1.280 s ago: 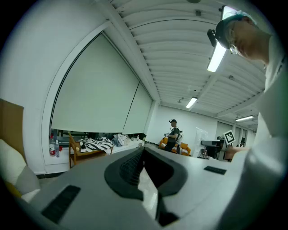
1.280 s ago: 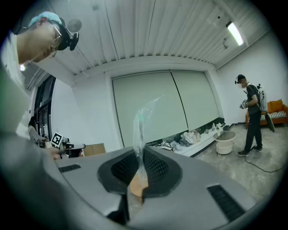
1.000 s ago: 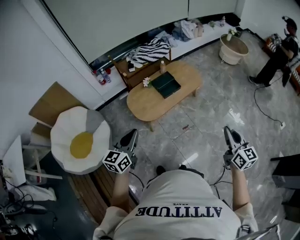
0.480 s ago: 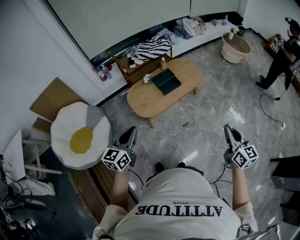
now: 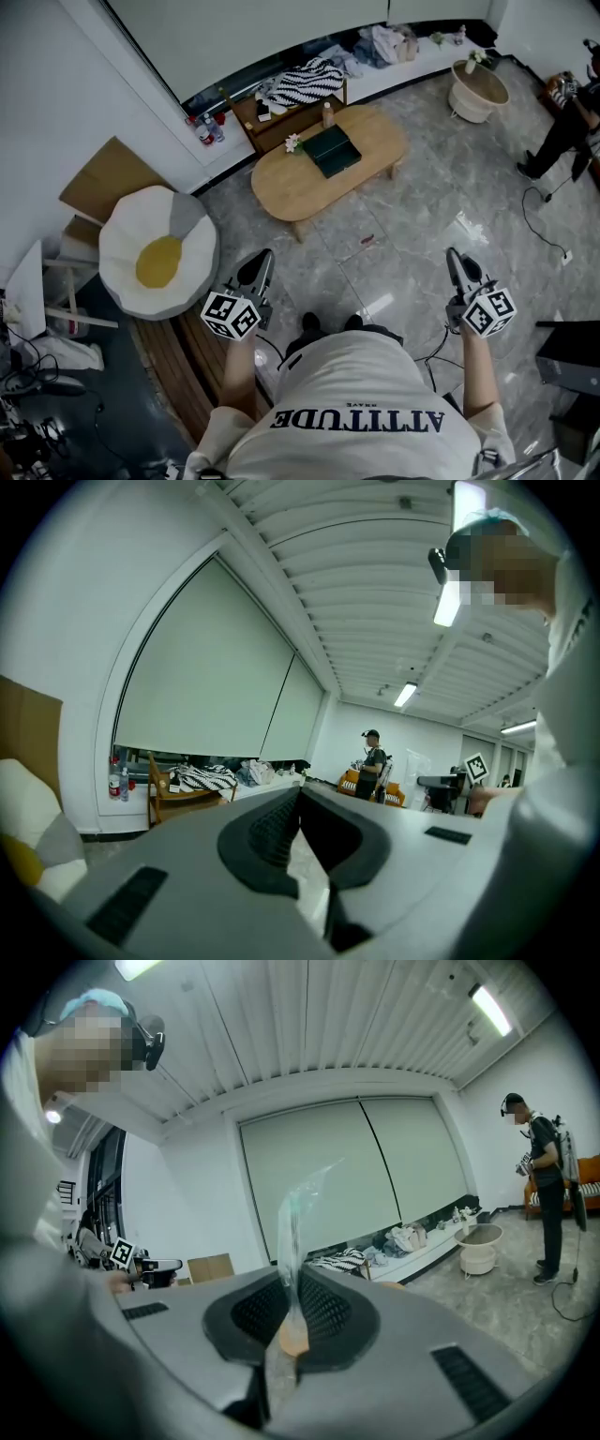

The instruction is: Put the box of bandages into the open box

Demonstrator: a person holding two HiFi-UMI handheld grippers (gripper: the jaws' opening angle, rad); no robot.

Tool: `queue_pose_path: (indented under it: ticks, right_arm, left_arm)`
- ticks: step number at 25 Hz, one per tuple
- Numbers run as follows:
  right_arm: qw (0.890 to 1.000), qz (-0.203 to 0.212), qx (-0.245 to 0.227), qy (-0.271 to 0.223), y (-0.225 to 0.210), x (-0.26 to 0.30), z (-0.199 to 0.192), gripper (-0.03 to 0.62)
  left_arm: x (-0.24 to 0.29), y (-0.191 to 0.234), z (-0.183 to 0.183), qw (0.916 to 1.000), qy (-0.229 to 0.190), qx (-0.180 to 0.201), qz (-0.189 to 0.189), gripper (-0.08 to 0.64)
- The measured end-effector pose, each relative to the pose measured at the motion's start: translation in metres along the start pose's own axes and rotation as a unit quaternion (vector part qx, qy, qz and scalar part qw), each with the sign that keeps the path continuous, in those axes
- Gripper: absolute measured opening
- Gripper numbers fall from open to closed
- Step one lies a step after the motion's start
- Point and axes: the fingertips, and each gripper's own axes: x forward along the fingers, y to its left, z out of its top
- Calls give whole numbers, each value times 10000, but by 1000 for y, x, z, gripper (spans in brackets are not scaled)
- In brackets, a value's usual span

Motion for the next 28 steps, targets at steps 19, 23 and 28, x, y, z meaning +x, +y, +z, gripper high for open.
queue_pose_path:
  ticks: [19,23,28]
  right_arm:
    - [9994,323,69,131,-26,6,-5,37]
    - [9993,347,35,168,-26,24,1,37]
    - [9996,262,48,113,-29,56,9,37]
  left_arm:
    - [30,-31,-19,9999,-28,-107,-94,21]
    - [45,-17,-15,9998,27,-121,-137,21]
    - [71,10,-3,9996,114,-14,-269,21]
